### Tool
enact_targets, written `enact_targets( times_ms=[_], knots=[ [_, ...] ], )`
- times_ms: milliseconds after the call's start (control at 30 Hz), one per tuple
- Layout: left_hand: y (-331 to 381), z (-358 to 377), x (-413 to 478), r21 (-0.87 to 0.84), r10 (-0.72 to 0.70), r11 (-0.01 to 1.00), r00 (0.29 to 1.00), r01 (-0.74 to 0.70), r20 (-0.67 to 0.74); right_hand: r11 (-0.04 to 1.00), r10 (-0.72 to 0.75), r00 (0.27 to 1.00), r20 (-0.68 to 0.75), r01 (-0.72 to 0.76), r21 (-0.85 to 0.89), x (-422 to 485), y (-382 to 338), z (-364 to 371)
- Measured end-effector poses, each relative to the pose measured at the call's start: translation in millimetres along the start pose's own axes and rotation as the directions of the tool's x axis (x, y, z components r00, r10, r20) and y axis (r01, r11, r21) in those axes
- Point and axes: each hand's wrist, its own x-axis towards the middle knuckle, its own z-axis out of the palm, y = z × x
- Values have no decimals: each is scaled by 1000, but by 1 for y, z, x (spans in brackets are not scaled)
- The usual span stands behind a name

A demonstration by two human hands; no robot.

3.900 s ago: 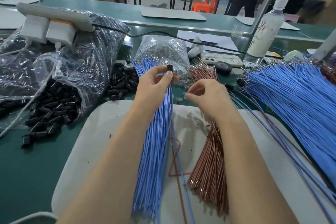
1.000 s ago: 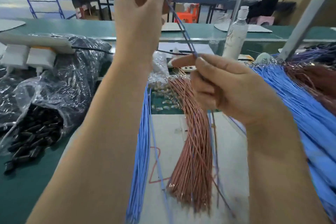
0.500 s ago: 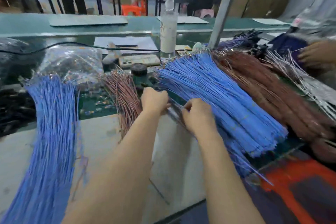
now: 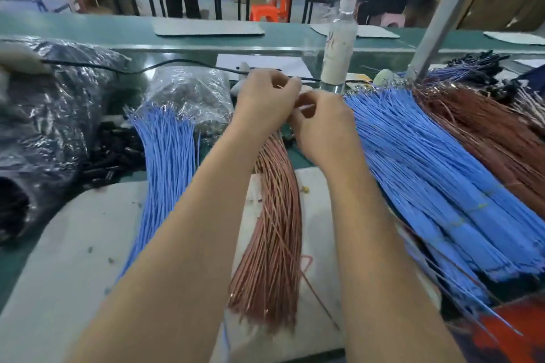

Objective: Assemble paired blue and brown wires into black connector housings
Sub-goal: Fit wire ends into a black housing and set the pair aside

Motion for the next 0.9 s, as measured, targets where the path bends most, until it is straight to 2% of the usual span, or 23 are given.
enact_targets(
  times_ms=[200,267,333,433,500,600,700,800,900],
  knots=[
    [-39,-87,-20,-211,-164,971,951,109,-263,987,-90,971,220,58,147,-8,-64,72],
    [-61,-110,-30,-300,-238,944,914,138,-329,991,-105,949,297,77,106,-16,-73,98],
    [-81,-128,-40,-405,-336,898,866,175,-370,999,-48,933,357,53,-6,-22,-72,116],
    [-103,-151,-52,-595,-500,780,765,194,-407,997,11,935,355,15,-69,-25,-66,130],
    [-112,-163,-55,-683,-571,710,708,172,-416,998,-61,945,321,64,0,-28,-72,139],
    [-117,-174,-55,-718,-605,679,670,153,-430,979,-201,906,373,201,41,-32,-88,161],
    [-117,-176,-51,-714,-606,686,653,141,-454,939,-246,859,448,327,-112,-34,-98,187],
    [-115,-174,-48,-724,-606,680,644,116,-466,884,-246,877,413,378,-274,-35,-104,203],
    [-113,-168,-46,-712,-590,692,659,117,-466,880,-229,911,344,344,-326,-36,-109,209]
  ],
)
